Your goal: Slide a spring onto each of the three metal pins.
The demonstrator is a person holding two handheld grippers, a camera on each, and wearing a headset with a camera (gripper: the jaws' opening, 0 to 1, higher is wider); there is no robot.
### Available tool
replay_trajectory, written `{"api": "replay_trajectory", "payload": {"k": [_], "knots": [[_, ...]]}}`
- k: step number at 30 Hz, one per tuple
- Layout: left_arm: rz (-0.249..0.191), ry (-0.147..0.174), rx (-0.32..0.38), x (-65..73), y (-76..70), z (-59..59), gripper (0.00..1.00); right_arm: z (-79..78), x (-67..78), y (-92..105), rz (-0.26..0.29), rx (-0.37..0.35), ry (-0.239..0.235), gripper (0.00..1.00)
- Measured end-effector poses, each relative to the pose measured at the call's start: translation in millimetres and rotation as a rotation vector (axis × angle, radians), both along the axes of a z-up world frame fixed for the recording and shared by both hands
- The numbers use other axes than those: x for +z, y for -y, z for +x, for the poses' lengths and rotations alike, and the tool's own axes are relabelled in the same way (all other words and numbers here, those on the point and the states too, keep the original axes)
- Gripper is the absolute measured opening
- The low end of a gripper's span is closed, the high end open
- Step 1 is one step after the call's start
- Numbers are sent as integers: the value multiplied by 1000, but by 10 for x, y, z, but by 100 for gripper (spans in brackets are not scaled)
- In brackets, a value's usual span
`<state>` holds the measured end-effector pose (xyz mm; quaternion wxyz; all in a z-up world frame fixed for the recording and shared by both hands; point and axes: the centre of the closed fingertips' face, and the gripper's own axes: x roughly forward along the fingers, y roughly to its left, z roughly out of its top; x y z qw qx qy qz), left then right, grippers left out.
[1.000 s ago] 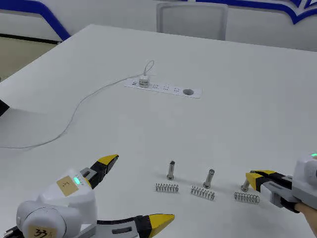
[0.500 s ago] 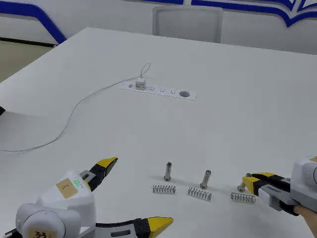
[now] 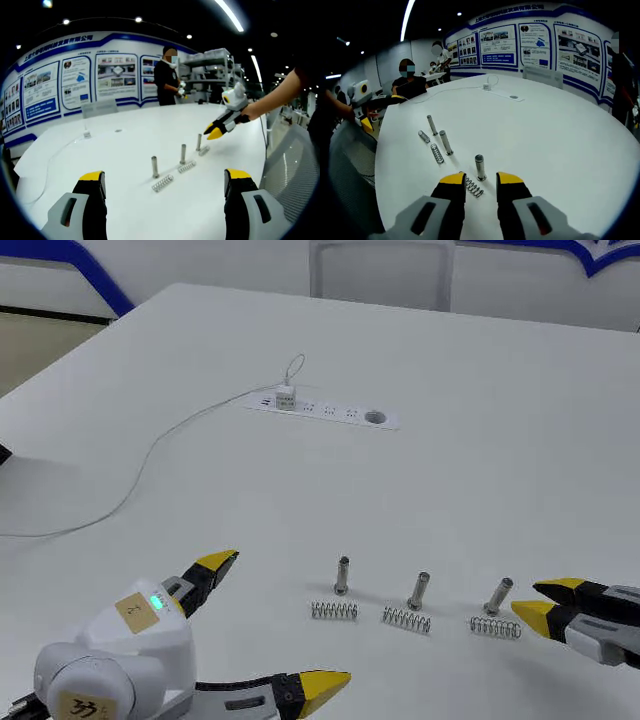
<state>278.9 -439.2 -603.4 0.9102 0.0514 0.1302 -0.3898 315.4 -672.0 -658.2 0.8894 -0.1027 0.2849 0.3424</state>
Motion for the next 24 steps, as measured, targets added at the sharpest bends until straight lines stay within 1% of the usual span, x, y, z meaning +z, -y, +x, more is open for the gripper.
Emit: {"api": "replay_trajectory", "payload": {"k": [2, 3, 5, 7, 10, 12, 13, 16, 18, 20, 22, 23, 24], "knots": [[0, -3, 6, -6, -15, 6, 100, -11, -74, 18, -64, 29, 12, 24], [-5, -6, 15, 0, -28, 13, 100, -32, -135, 4, -80, 49, -1, 24], [-10, -12, 28, -6, -54, 28, 100, -44, -215, -30, -61, 69, -30, 24], [-6, -16, 35, -21, -69, 37, 100, -47, -258, -48, -70, 85, -37, 24], [-1, -25, 37, -47, -70, 36, 100, -45, -312, -84, -80, 136, -41, 24], [-8, -25, 36, -41, -59, 34, 100, -26, -323, -83, -106, 162, -21, 24], [-14, -26, 37, -37, -57, 33, 100, -22, -331, -89, -100, 171, -27, 24], [-5, -32, 41, -58, -66, 34, 100, -37, -350, -114, -78, 206, -46, 23], [-4, -35, 42, -69, -71, 36, 100, -38, -374, -112, -76, 226, -53, 22], [-9, -40, 41, -70, -65, 33, 100, -44, -368, -128, -80, 252, -42, 19], [-13, -42, 41, -70, -60, 31, 100, -78, -389, -140, -73, 272, -68, 19], [-10, -43, 40, -76, -60, 30, 100, -91, -404, -128, -89, 291, -68, 19], [-8, -45, 40, -82, -60, 30, 100, -77, -408, -143, -78, 287, -66, 18]]}}
